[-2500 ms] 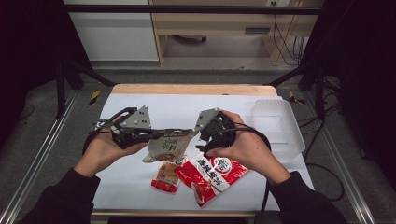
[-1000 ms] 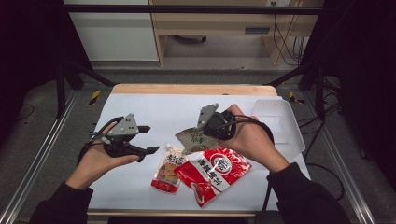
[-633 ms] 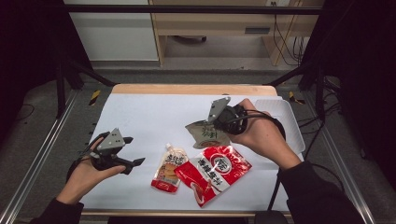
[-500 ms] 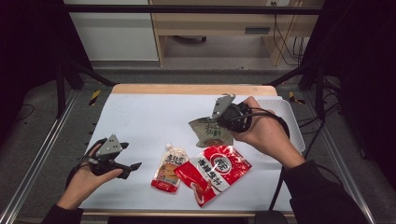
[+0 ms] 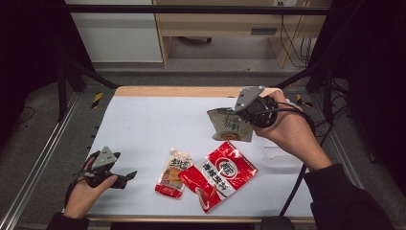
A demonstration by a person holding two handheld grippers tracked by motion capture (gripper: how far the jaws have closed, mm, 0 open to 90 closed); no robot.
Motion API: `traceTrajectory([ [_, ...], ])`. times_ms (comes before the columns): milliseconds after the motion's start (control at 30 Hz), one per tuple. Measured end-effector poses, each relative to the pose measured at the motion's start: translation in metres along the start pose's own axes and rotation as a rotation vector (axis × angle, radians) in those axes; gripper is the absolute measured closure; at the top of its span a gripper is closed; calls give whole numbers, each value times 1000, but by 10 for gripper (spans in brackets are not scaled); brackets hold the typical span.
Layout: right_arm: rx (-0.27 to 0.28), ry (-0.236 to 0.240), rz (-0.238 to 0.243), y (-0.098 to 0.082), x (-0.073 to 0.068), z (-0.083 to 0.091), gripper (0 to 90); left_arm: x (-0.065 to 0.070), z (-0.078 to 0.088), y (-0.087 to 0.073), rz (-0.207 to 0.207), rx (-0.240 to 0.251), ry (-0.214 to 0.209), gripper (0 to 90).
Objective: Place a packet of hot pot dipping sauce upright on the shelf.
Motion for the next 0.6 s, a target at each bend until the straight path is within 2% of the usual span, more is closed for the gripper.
traceTrajectory([
  [233,4,-38,-29,-17,14,15,900,-7,1,-8,43,6,34,62],
  [500,3,-87,-73,-44,28,30,900,-11,2,-10,51,-2,67,63],
  [600,3,-109,-96,-58,33,36,900,-16,7,-11,74,29,89,65],
])
Point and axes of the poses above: each handheld gripper's, and its own axes: z roughly backward along the jaws, y roughly out of its top, x roughly to its right, the point moved 3 cm from there along -z, roughly forward along the jaws, and after that the axes turned 14 degrees about -y, right-handed, at the moved point
